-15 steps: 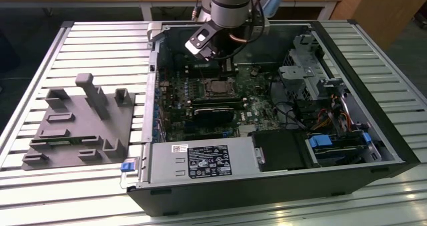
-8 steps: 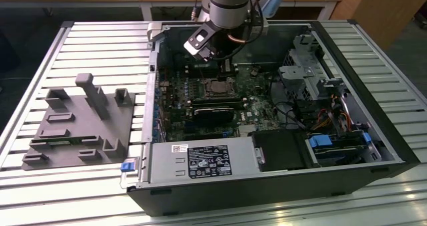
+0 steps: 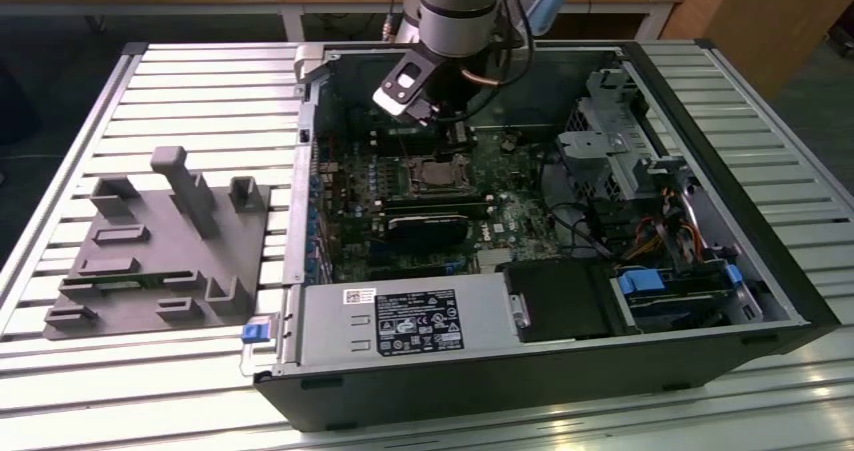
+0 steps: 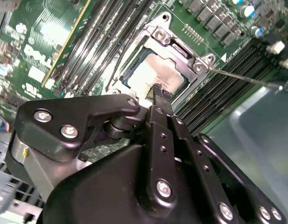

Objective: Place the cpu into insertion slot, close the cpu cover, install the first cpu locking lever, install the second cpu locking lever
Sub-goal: 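Close the cpu cover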

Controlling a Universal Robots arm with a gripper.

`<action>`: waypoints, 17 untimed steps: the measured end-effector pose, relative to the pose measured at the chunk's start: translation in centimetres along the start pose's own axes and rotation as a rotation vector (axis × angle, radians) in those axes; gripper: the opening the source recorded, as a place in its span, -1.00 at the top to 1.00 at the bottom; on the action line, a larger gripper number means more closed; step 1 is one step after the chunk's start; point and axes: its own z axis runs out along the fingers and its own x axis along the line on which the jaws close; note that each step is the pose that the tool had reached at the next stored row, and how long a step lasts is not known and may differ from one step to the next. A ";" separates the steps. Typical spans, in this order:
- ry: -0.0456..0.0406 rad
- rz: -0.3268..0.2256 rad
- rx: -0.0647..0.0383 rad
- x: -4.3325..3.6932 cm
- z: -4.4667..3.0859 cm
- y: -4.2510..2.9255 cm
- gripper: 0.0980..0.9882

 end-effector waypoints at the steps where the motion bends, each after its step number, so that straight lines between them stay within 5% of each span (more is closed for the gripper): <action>1: 0.0004 -0.018 0.000 0.00 0.00 0.00 0.98; 17: 0.0070 -0.309 0.004 0.00 0.02 0.00 0.98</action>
